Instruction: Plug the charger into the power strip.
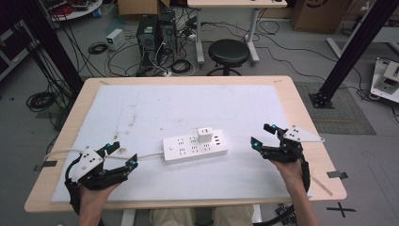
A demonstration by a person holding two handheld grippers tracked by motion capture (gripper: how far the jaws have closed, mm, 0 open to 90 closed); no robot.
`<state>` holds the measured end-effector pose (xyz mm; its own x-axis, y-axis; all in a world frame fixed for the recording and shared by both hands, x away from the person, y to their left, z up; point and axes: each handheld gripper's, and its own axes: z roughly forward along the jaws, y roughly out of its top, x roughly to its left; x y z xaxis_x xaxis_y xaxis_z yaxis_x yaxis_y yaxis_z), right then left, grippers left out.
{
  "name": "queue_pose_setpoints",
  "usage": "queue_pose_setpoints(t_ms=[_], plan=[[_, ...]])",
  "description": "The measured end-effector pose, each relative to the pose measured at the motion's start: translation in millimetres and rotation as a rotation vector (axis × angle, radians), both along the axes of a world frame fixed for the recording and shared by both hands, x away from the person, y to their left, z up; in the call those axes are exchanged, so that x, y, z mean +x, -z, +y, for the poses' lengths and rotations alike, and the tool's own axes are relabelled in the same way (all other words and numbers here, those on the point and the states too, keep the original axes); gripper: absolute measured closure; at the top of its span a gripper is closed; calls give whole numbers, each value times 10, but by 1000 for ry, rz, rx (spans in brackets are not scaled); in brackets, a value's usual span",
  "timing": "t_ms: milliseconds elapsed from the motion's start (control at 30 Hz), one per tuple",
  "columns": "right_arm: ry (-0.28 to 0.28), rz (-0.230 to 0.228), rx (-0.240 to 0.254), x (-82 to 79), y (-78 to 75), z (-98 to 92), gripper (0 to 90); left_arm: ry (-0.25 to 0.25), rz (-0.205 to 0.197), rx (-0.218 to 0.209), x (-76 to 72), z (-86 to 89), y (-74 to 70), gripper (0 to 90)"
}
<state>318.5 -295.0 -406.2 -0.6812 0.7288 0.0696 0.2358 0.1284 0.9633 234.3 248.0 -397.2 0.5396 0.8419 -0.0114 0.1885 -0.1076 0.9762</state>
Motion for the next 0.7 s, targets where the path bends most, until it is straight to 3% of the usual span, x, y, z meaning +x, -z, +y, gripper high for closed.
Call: queue_pose_setpoints(t_ms=[100, 200, 233, 700], plan=[[33, 6, 34, -81, 15, -46, 217, 2, -1, -1, 12, 4, 2, 226], [69, -4, 33, -149, 18, -55, 217, 0, -3, 0, 22, 6, 1, 226], [103, 6, 33, -231, 35, -61, 217, 1, -1, 1, 28, 11, -4, 226], [127, 17, 40, -395, 102, -99, 217, -2, -1, 4, 31, 2, -9, 226]])
